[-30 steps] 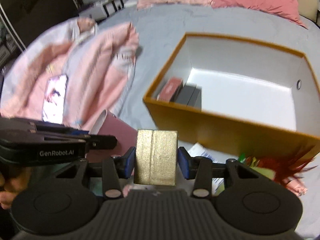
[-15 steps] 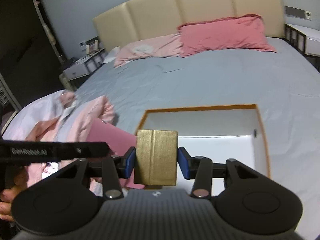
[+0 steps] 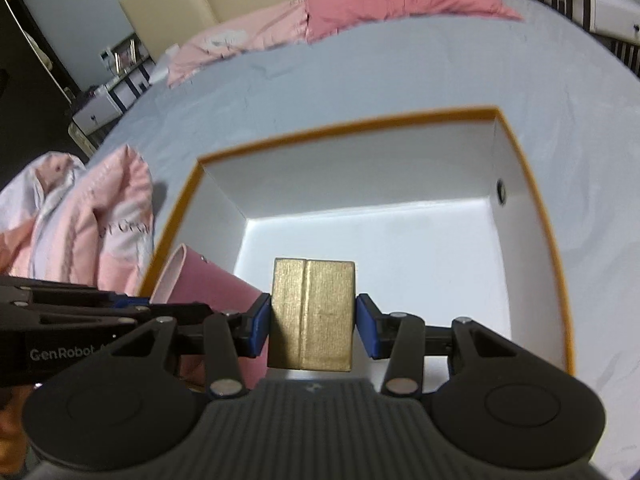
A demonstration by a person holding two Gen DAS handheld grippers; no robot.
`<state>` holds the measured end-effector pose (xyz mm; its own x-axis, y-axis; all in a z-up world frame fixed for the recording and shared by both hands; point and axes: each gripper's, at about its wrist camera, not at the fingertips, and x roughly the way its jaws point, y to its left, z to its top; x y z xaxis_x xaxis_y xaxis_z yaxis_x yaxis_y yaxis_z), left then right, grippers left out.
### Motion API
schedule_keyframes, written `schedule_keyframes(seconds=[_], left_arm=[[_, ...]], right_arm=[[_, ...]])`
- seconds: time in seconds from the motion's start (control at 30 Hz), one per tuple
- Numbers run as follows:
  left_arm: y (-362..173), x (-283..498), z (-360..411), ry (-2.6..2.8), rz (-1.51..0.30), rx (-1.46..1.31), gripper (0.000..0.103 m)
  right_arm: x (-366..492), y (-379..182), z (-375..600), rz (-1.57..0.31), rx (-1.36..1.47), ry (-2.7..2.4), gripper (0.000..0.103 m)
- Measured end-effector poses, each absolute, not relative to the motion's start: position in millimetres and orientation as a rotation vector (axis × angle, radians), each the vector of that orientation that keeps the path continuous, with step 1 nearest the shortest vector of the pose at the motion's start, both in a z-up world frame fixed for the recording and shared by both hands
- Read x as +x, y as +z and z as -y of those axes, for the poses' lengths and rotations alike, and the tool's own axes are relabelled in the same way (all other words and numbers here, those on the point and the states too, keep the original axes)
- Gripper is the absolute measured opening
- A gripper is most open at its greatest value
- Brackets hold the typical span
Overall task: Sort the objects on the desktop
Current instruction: 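Carry the notebook and gold box over the orange box and lower them inside, then open both tools to release the items in the orange box and withdraw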
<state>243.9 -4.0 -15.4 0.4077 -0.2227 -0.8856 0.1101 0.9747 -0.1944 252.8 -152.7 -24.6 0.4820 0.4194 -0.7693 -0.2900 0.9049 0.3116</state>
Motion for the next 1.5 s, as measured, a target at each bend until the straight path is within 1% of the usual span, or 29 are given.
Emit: schedule_keyframes(seconds=[0.27, 0.53, 0.63, 0.7, 0.8, 1.1, 1.23, 1.4, 1.5], left_arm=[[-29, 244, -4, -0.184, -1.181, -0.088, 0.02], [-34, 242, -15, -0.202, -1.209, -0.109, 0.021], [-34, 242, -20, -0.222, -1.21, -0.137, 0.023], [-33, 240, -24, -0.236, -1.206, -0.157, 0.028], [-29, 238, -30, -0.248, -1.179, -0.186, 0.031], [-2, 213, -75, -0.159, -0.996, -0.317, 0.031], [-2, 207, -93, -0.086, -0.965, -0.347, 0.031], [-8, 203, -101, -0.059, -0.94, -0.397, 0.031], [-13, 201, -100, -0.066, -0.955, -0.397, 0.031]], right_arm=[[260, -50, 142, -1.044, 0.134, 0.432, 0.047], [261, -60, 136, -1.095, 0.13, 0.433, 0.047], [261, -63, 135, -1.112, 0.144, 0.433, 0.047], [261, -63, 134, -1.116, 0.147, 0.431, 0.047], [261, -65, 132, -1.12, 0.141, 0.423, 0.048], [262, -65, 126, -1.139, 0.165, 0.435, 0.048], [263, -65, 128, -1.155, 0.193, 0.448, 0.051], [260, -55, 134, -1.141, 0.256, 0.469, 0.05], [258, -52, 138, -1.129, 0.273, 0.461, 0.036]])
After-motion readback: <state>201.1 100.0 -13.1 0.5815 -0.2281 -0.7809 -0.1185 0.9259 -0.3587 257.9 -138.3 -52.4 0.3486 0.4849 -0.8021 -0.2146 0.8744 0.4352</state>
